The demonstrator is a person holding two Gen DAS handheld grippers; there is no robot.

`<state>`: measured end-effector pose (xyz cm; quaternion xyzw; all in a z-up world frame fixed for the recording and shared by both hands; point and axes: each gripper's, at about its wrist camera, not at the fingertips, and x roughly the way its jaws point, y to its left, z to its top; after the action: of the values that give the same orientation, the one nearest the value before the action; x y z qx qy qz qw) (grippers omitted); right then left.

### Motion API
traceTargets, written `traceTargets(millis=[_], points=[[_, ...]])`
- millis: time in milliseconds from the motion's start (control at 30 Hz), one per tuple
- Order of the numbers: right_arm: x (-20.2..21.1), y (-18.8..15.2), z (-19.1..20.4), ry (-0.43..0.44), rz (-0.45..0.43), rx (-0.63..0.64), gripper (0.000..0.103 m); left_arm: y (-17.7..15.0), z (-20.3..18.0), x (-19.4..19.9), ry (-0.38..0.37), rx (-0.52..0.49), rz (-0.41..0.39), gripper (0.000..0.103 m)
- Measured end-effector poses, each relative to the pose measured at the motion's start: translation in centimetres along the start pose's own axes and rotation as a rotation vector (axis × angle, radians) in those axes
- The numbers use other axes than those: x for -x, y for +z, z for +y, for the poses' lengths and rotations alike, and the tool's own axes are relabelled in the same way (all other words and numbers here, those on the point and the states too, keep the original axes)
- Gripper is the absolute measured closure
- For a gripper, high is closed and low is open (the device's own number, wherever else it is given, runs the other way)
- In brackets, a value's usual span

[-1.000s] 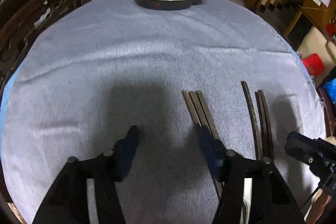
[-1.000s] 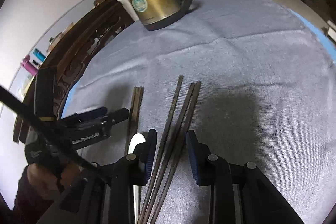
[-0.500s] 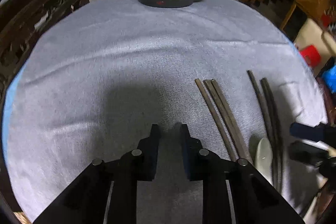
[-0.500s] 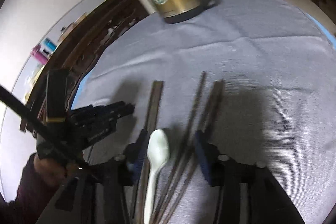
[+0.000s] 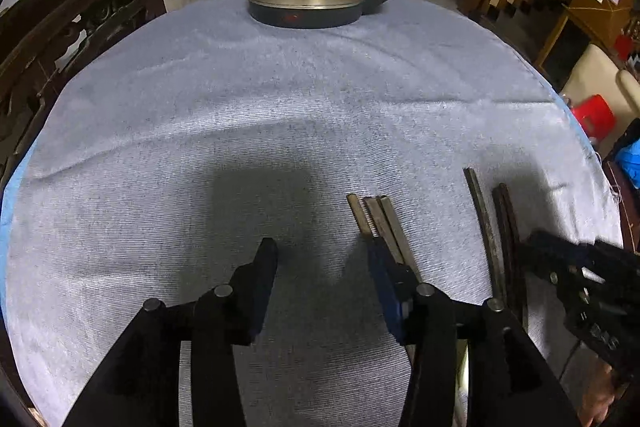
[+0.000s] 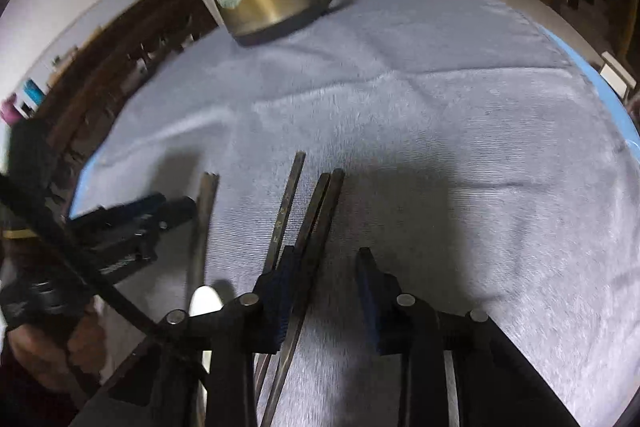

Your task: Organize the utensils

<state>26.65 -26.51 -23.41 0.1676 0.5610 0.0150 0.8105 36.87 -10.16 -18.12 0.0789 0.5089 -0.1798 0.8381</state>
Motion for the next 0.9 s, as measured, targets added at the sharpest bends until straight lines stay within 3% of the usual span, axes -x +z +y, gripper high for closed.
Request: traceTargets(millis=[100, 267, 333, 367, 467, 600, 800, 900], points=[[-0.5, 0.3, 1.0, -0.071, -0.017, 0.066, 0.078, -0.3, 0.4, 0.2, 0.027, -0.065, -0.014, 0.064], [0.0, 0.4, 0.1, -0.167, 0.004, 0.079, 0.081, 0.2, 1.3, 1.0, -0.007, -0.014, 0.016, 0.064], [0.3, 0.8, -0.8, -0.130, 0.016, 0.026, 0.080, 0.5, 1.4, 1.4, -0.075, 0.030, -0.001, 0.065], [0.7, 0.9, -1.3, -0.058, 0.010, -0.013, 0.080, 0.6, 1.1, 1.7, -0.076, 0.030, -0.018, 0.065], [1.2, 1.4, -1.5, 0.005, -0.001, -0.049, 0.079, 0.8, -0.5, 1.4, -0.031, -0.027, -0.008, 0.064], [0.4, 1.7, -1.0, -0.018, 0.005, -0.047, 0.075, 0.9, -1.3, 0.9, 0.025, -0.077, -0.008, 0.063], [0.5, 1.1, -1.0, -0.078, -0.010, -0.008, 0.084, 1.1, -1.2, 1.0, 0.020, -0.108, 0.008, 0.063], [0.5, 0.6, -2.6, -0.061, -0.001, -0.050, 0.087, 0.8, -0.9, 1.4, 0.016, -0.137, 0.015, 0.061]])
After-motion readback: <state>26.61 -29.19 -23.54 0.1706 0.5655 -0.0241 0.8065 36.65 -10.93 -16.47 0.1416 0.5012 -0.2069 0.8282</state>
